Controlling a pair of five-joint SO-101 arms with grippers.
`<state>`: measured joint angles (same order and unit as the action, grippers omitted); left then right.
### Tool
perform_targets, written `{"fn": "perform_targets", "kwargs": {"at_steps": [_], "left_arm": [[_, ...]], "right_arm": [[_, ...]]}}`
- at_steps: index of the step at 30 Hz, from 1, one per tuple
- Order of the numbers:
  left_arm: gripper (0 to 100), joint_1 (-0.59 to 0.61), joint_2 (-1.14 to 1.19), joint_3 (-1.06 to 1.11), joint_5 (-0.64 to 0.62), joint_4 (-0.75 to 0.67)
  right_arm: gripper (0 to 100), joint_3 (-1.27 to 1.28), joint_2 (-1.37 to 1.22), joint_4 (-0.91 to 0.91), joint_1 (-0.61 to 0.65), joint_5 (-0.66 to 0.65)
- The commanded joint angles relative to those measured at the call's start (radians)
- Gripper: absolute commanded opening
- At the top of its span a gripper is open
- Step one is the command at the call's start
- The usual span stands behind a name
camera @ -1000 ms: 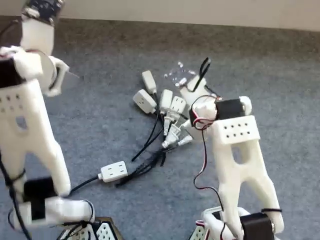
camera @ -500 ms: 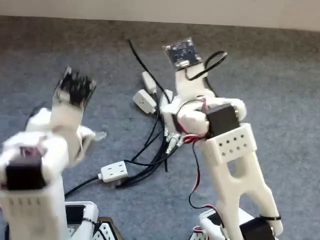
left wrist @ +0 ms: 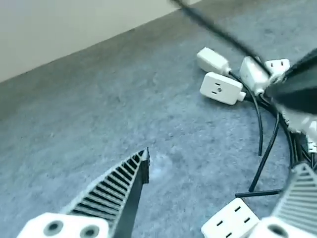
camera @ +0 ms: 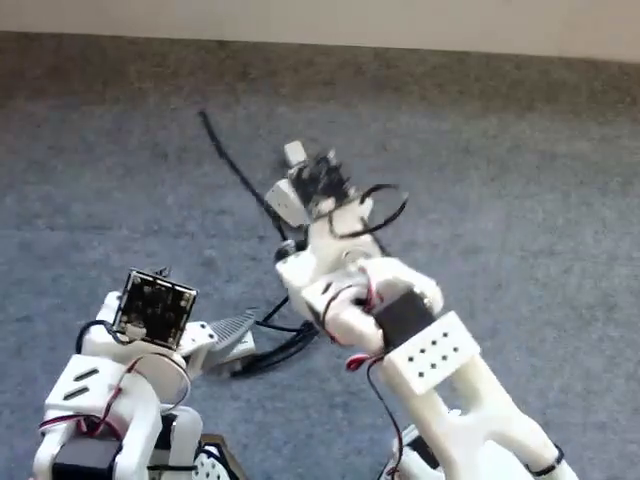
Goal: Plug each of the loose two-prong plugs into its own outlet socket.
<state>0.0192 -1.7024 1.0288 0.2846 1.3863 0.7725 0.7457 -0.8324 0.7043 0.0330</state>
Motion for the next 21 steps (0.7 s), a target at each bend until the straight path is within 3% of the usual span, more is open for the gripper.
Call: {"fn": "perform_targets", "kwargs": {"at_steps": [1,8,17,21], "left_arm": [[42,-0.076,-0.015,0.071,-0.014,-0.071],[42,-0.102,-0.015,0.225,-0.041,-0.227],[42,-0.101,-0.007,0.329,-0.038,-0.348],[42,-0.045,-0.007,0.344,-0.038,-0.381]], "right_arm": [[0.5,0.039,0.042,0.128,0.031,0.044],[0.5,0.038,0.051,0.15,0.05,0.115],[0.5,-0.03,0.044,0.007,0.127,0.12],[0.5,-0.113,0.044,-0.09,0.12,0.114]]}}
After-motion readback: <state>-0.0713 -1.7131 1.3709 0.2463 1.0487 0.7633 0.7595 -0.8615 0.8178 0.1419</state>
